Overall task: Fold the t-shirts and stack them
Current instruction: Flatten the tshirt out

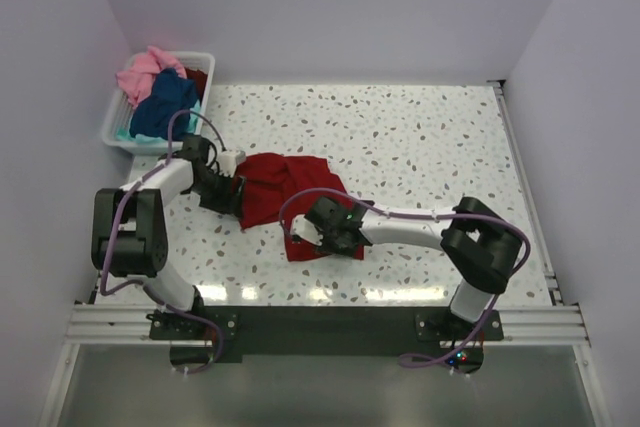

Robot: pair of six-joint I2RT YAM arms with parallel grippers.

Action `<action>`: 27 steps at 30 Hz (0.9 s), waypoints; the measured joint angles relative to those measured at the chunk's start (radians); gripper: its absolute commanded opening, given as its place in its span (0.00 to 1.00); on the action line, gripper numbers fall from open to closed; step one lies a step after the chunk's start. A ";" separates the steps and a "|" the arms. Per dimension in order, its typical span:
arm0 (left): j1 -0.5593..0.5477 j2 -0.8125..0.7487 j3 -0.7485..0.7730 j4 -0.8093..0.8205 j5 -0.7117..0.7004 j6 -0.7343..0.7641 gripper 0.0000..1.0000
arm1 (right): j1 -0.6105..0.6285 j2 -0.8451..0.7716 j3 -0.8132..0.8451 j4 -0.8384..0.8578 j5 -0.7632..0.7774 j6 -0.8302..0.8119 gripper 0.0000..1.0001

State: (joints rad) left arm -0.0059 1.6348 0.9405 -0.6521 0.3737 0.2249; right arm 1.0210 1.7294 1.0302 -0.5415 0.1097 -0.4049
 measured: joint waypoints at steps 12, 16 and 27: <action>-0.032 0.095 0.078 -0.035 0.013 0.029 0.03 | -0.211 -0.104 -0.015 -0.077 -0.005 -0.040 0.00; -0.013 0.099 0.153 -0.108 -0.024 0.105 0.00 | -0.405 -0.232 0.038 -0.132 -0.023 -0.082 0.00; -0.003 0.196 0.394 -0.161 -0.193 0.337 0.00 | -0.690 -0.353 0.071 -0.214 -0.027 -0.192 0.00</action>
State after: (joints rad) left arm -0.0086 1.8305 1.3350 -0.8127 0.1806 0.5617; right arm 0.3313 1.3766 1.1011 -0.7555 0.0826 -0.5972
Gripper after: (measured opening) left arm 0.018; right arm 0.015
